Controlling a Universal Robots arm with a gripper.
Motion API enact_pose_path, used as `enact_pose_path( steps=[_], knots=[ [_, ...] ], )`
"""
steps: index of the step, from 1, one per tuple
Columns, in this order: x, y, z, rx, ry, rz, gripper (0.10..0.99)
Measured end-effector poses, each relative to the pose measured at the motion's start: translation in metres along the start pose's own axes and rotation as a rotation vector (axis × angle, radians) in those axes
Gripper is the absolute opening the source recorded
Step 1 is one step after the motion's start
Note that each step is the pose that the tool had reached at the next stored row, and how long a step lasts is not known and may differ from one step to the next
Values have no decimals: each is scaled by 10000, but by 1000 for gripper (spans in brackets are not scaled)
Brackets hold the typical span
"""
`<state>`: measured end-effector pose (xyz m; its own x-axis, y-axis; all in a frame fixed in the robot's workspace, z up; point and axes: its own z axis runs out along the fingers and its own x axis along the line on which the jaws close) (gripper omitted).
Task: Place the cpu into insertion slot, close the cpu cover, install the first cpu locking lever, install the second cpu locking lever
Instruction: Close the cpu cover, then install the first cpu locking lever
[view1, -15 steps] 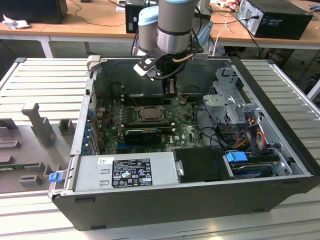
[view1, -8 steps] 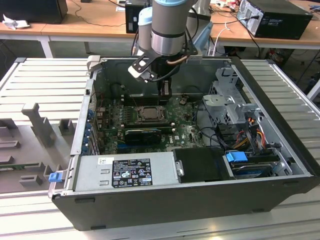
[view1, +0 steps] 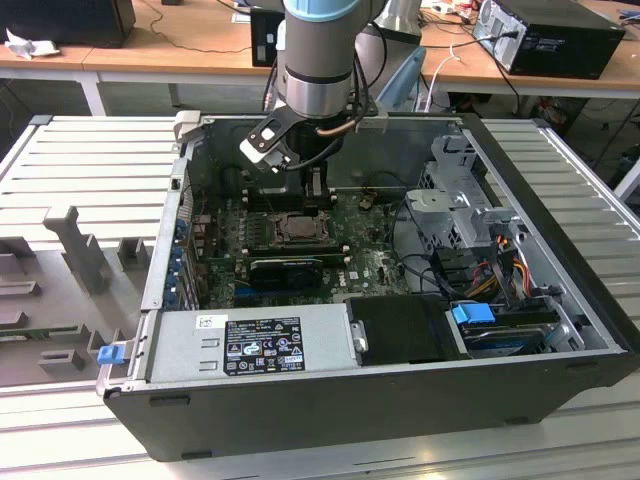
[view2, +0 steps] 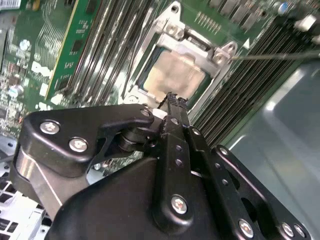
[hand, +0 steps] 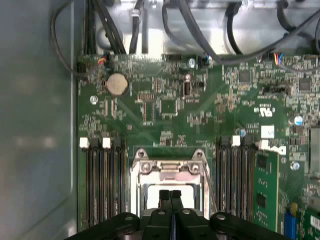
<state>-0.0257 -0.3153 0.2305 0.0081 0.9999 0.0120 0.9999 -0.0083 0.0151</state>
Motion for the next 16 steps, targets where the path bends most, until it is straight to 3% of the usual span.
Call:
enact_pose_path(
  steps=[6,16],
  knots=[
    [-1,-125,1,0,0,-11,106],
    [-2,-156,-12,1,0,-11,106]
  ],
)
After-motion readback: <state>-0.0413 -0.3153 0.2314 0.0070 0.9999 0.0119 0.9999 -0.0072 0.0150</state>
